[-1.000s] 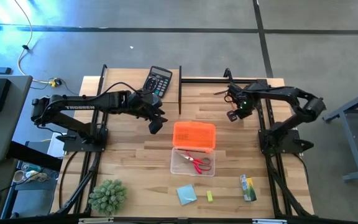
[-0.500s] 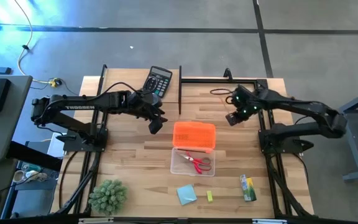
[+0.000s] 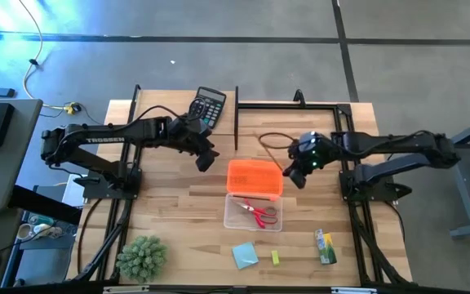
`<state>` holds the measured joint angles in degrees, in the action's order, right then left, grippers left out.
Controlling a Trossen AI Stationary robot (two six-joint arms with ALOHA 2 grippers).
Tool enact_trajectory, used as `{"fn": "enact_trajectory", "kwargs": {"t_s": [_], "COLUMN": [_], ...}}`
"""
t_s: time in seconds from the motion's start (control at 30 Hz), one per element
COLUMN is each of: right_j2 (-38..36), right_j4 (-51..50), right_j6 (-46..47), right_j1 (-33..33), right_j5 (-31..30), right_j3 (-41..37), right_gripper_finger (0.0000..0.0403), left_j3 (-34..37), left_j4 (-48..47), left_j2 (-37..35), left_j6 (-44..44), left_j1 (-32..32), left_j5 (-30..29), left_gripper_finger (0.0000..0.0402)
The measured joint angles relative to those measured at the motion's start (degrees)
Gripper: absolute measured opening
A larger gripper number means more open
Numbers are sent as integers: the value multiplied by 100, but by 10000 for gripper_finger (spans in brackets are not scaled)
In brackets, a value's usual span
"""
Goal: Pack school essentials
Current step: Put the orange pencil into the supply box
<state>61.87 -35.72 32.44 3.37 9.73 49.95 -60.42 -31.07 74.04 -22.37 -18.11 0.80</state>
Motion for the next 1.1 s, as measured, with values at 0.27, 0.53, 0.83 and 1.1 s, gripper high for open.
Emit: {"fn": "enact_trajectory", "kwargs": {"t_s": [0.27, 0.53, 0.83, 1.1], "right_j2": [862, 1971, 3163, 3904], "right_j4": [-1470, -1920, -1885, -1874], "right_j6": [-576, -852, -1092, -1308], "right_j1": [-349, -840, -1289, -1364], "right_j5": [-322, -78, 329, 331], "right_j3": [1066, 1784, 2230, 2359], "right_gripper_finger": [10, 11, 12, 12], "left_j3": [0, 0, 0, 0], "left_j4": [-936, -1475, -1748, -1740], "left_j2": [0, 0, 0, 0], "left_j6": [-15, -12, 171, 268], "left_j1": [-241, -452, -513, -511], "left_j5": [-16, -149, -146, -105], "left_gripper_finger": [188, 188, 188, 188]}}
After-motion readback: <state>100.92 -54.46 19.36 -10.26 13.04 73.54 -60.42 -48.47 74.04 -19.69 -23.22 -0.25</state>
